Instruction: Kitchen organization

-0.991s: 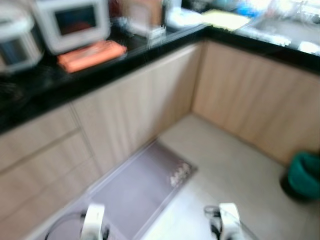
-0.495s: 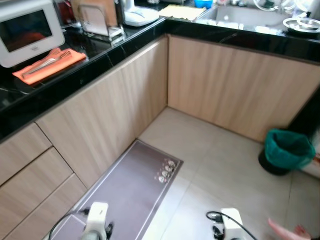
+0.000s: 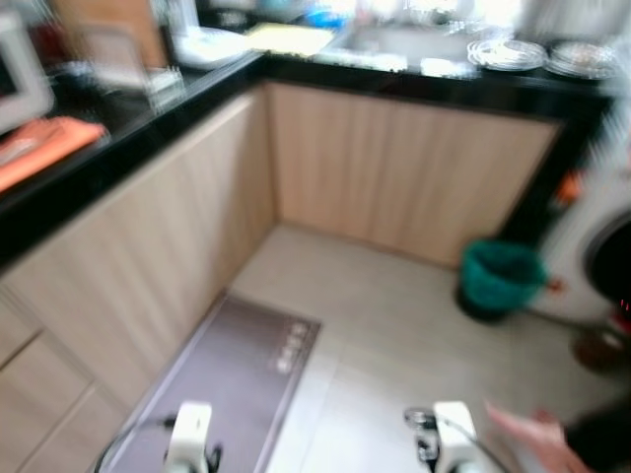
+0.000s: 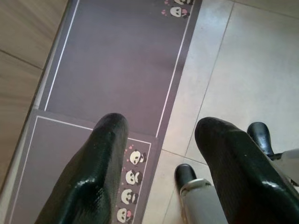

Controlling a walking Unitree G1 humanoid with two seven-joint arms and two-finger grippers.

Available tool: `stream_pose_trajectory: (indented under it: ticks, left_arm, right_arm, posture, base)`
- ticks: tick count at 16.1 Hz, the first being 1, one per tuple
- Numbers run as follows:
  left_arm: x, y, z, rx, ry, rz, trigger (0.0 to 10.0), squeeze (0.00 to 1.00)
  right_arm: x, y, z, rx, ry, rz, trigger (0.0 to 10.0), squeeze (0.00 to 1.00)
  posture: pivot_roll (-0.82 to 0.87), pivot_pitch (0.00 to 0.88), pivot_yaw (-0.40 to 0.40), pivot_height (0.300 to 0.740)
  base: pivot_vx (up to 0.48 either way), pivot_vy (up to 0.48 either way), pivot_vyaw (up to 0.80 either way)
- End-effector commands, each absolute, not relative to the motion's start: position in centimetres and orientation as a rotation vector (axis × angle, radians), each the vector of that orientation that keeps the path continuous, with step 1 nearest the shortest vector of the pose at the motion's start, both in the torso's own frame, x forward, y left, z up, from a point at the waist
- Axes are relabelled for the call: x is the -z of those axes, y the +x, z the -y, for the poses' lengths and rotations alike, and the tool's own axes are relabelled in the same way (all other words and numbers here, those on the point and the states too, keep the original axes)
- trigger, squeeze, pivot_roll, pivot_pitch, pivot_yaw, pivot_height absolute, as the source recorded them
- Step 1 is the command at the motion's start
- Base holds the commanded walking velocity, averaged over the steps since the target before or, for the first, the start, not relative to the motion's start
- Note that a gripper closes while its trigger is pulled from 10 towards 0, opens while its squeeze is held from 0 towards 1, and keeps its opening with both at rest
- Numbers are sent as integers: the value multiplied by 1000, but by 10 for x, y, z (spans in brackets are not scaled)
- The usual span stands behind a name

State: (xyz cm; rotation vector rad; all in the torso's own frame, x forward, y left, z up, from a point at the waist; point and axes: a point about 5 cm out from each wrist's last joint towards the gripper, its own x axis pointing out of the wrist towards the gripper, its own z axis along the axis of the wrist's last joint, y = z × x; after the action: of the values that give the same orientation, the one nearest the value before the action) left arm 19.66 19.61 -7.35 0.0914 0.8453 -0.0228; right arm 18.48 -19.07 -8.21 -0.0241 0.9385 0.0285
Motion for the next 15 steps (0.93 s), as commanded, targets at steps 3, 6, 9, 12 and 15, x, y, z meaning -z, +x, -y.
stream_pose_trajectory:
  ticks: [3, 6, 9, 12, 15]
  left_arm:
    - [73, 197, -198, 23, 102, -856, 10000, 0]
    - [74, 196, -197, 14, 94, -860, 10000, 0]
    - [74, 196, -196, 12, 91, -859, 10000, 0]
    - [73, 198, -194, 15, 86, -849, 10000, 0]
    - [73, 199, -193, 10, 82, -843, 10000, 0]
  right_arm:
    - [81, 187, 192, -20, -17, -921, 10000, 0]
    - [80, 187, 193, -17, -10, -922, 10000, 0]
    - [80, 187, 193, -18, -11, -926, 10000, 0]
    - [80, 187, 194, -16, -9, -927, 10000, 0]
    - [81, 187, 194, -14, -10, -930, 10000, 0]
  posture:
    - [-43, 0, 58, 740]
    - [-42, 0, 54, 740]
    - [-43, 0, 53, 740]
    - [-42, 0, 52, 740]
    - [-46, 0, 53, 740]
  base:
    - [0, 0, 0]
    - [0, 0, 0]
    - [0, 0, -675]
    - [0, 0, -658]
    - [0, 0, -621]
